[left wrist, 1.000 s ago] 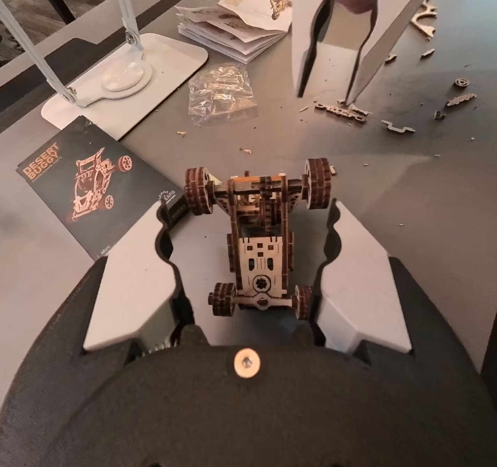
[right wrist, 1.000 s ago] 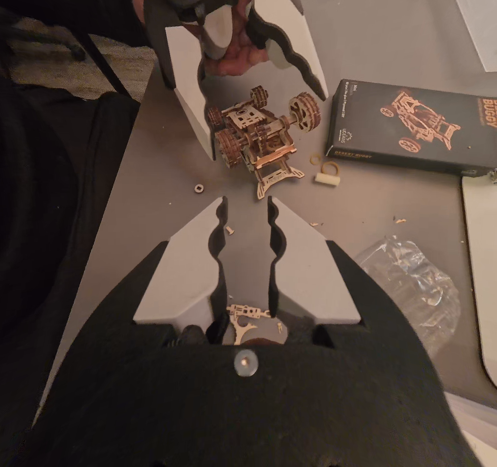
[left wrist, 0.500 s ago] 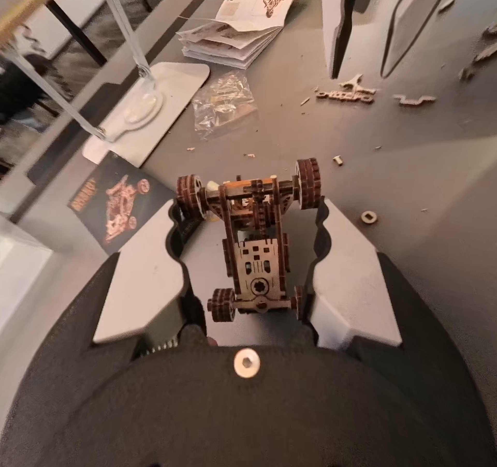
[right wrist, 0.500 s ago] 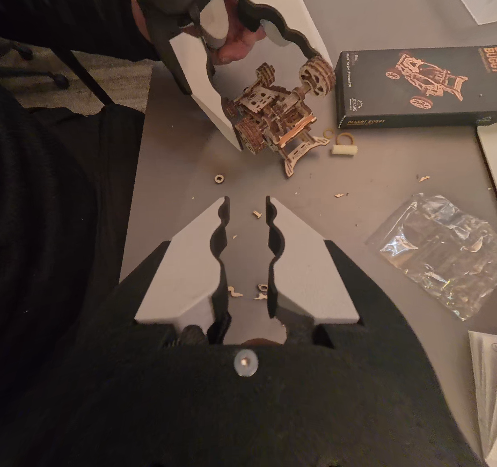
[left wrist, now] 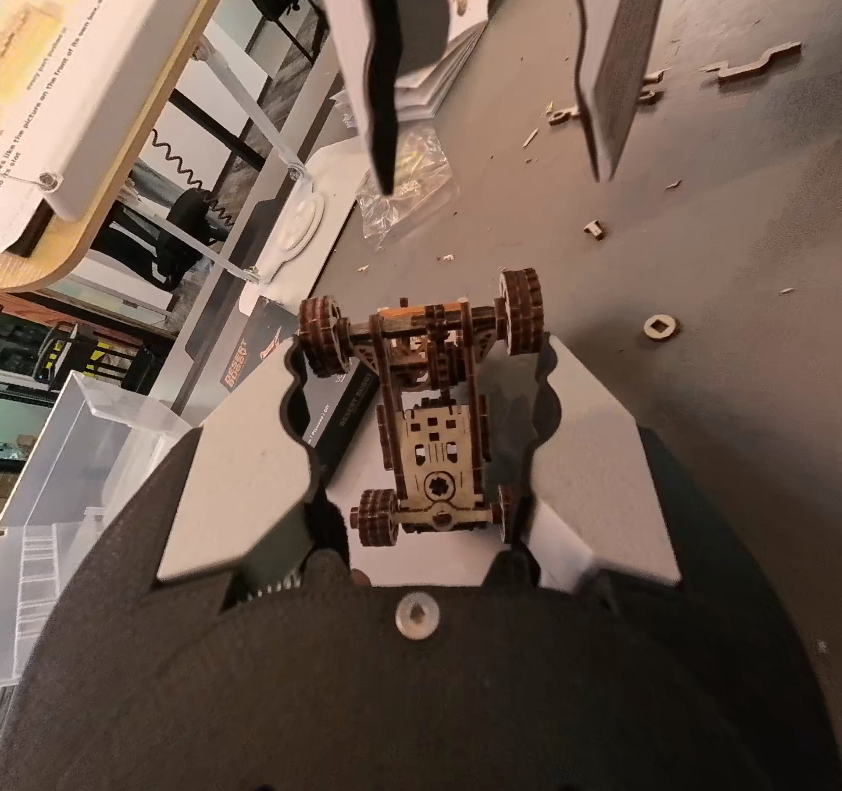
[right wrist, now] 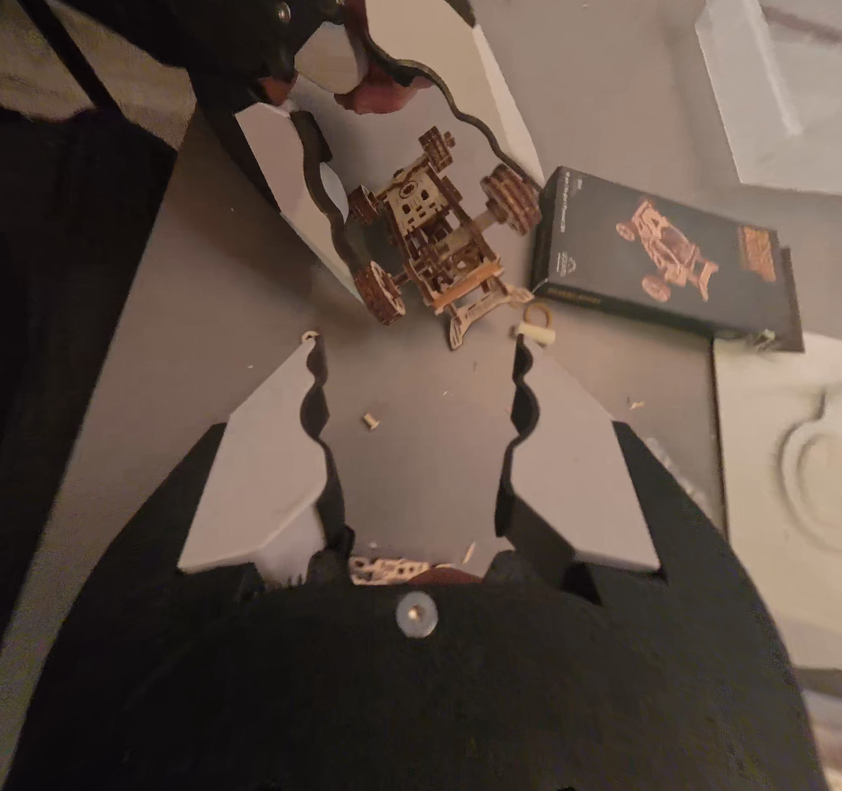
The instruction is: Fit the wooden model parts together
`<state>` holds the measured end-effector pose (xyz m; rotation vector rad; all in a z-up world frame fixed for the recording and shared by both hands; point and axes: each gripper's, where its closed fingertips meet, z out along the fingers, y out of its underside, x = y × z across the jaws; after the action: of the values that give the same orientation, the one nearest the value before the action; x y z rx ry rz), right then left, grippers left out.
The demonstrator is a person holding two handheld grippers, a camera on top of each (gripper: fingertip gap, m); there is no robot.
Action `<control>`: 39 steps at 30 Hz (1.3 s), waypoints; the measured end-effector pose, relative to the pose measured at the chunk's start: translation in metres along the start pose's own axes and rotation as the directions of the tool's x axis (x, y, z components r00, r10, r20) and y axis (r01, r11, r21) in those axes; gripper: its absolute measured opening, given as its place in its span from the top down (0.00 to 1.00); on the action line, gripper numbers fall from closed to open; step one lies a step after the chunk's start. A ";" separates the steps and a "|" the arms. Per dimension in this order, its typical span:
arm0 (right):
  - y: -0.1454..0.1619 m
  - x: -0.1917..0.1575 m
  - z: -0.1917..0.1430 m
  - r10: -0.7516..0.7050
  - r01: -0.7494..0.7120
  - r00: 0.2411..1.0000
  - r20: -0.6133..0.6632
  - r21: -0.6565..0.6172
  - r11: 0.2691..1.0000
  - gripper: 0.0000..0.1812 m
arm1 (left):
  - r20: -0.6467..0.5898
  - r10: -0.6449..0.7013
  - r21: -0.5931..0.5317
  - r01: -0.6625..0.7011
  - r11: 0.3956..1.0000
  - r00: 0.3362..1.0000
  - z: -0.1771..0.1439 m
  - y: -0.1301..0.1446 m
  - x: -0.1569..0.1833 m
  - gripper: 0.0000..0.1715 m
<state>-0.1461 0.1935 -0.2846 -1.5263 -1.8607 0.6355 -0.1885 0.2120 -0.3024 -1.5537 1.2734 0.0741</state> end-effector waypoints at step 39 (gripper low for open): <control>-0.022 0.012 0.051 -0.210 0.176 0.944 0.254 0.150 0.973 0.46 | -0.347 -0.211 0.052 0.243 0.969 0.914 0.000 0.000 0.002 0.42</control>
<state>-0.1998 0.2020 -0.3014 -1.2051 -2.0972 0.8836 -0.1876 0.2108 -0.3035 -1.6689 1.3269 -0.4159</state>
